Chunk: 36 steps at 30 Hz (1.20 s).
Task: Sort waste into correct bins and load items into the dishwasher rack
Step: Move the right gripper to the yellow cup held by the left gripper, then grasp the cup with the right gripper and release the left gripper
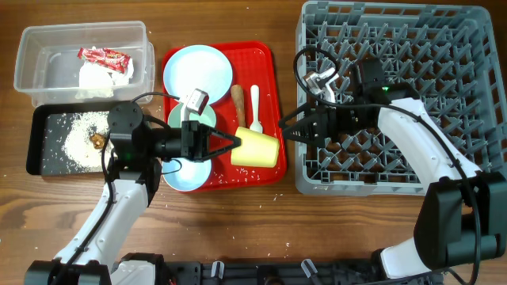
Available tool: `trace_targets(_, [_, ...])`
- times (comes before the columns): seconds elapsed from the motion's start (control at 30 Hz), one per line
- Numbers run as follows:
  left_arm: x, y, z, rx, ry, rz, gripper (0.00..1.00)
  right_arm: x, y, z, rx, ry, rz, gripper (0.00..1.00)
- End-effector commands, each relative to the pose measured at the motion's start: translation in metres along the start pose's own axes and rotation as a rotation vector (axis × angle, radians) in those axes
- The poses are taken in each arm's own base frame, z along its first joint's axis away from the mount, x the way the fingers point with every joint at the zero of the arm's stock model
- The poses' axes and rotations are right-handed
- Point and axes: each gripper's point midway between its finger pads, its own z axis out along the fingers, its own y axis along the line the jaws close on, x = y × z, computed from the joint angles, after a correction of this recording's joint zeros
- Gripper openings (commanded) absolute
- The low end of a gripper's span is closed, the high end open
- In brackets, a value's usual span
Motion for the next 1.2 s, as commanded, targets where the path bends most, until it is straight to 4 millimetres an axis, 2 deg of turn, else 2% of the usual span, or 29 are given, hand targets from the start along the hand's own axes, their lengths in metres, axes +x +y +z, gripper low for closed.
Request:
trace_targets(0.0, [-0.016,-0.006,-0.002,-0.013,-0.064,0.012,0.04,0.003,0.006,0.007,-0.064,-0.008,-0.015,0.91])
trace_targets(0.07, [-0.017,-0.011,-0.002,-0.007,-0.066,0.037,0.04,0.008,0.009,0.016,-0.082,0.018,-0.025,0.90])
trace_targets(0.13, [-0.019,-0.019,-0.002,0.002,-0.070,0.066,0.04,0.013,0.013,0.029,-0.104,0.052,-0.046,0.84])
trace_targets(0.23, [-0.019,-0.021,-0.002,0.004,-0.071,0.083,0.04,0.015,0.016,0.034,-0.120,0.065,-0.058,0.71])
trace_targets(0.37, [-0.024,-0.020,-0.002,0.000,-0.097,0.083,0.04,0.014,0.017,0.035,-0.131,0.062,-0.080,0.72])
trace_targets(0.5, [-0.024,-0.020,-0.002,0.000,-0.101,0.082,0.04,0.005,0.010,0.037,-0.115,0.065,-0.144,0.71])
trace_targets(0.6, [-0.027,-0.020,-0.003,-0.003,-0.115,0.082,0.04,0.003,0.011,0.045,-0.121,0.082,-0.166,0.70])
trace_targets(0.73, [-0.027,-0.020,-0.003,-0.002,-0.115,0.082,0.04,0.003,0.014,0.061,-0.134,0.119,-0.190,0.61])
trace_targets(0.77, [-0.027,-0.020,-0.003,-0.003,-0.115,0.083,0.04,0.003,0.015,0.064,-0.141,0.124,-0.198,0.56])
trace_targets(0.9, [-0.027,-0.020,-0.003,-0.003,-0.115,0.083,0.04,0.002,0.015,0.064,-0.141,0.124,-0.198,0.50])
trace_targets(0.97, [-0.027,-0.020,-0.003,-0.002,-0.115,0.083,0.04,0.002,0.015,0.063,-0.139,0.122,-0.198,0.39])
trace_targets(1.1, [-0.027,-0.020,-0.003,-0.002,-0.115,0.083,0.04,0.000,0.014,0.062,-0.134,0.118,-0.189,0.38])
trace_targets(1.17, [-0.027,-0.020,-0.003,-0.002,-0.115,0.083,0.04,-0.005,0.008,0.055,-0.106,0.102,-0.167,0.37])
